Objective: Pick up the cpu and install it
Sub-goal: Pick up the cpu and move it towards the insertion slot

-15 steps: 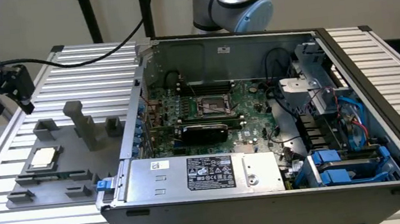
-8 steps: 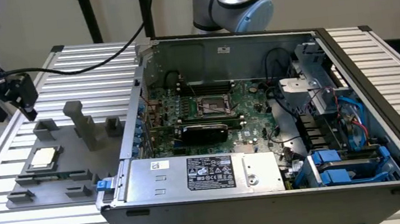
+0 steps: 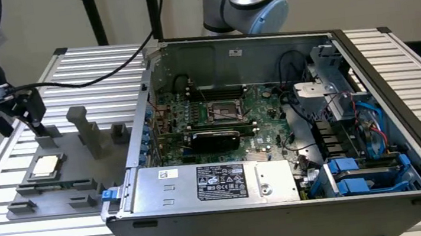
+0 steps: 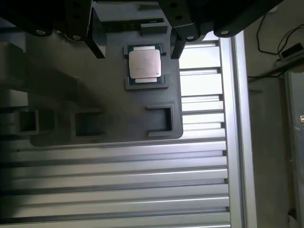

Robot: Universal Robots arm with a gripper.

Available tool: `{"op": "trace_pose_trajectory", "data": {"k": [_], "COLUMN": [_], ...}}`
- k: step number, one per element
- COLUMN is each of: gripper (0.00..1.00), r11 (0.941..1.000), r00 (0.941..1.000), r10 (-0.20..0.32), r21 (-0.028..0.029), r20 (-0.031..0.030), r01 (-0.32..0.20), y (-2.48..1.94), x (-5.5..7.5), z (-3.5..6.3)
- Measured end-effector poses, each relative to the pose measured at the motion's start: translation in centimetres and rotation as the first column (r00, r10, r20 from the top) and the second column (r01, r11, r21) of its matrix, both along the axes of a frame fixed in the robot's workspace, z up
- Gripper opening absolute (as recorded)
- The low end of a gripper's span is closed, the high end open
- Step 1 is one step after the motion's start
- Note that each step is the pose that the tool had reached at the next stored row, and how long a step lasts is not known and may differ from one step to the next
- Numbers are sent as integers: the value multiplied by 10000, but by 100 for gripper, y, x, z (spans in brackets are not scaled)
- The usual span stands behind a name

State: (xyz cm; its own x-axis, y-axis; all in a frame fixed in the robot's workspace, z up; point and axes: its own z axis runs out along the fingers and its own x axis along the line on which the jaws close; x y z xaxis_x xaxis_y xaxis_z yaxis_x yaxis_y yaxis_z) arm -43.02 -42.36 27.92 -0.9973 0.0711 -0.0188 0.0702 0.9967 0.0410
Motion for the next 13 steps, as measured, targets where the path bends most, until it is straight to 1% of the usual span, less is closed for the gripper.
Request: {"op": "trace_pose_trajectory", "data": {"k": [9,11,13], "gripper": [65,65,65], "r11": [10000,10000,10000], "r00": [10000,10000,10000], "r10": [1,1,-1], "r21": [-1,1,0], "r20": [-2,1,0], "r01": [-1,-1,1], "y": [-113,-128,-132], "x": [47,52,53], "z": [-163,-201,-236]}}
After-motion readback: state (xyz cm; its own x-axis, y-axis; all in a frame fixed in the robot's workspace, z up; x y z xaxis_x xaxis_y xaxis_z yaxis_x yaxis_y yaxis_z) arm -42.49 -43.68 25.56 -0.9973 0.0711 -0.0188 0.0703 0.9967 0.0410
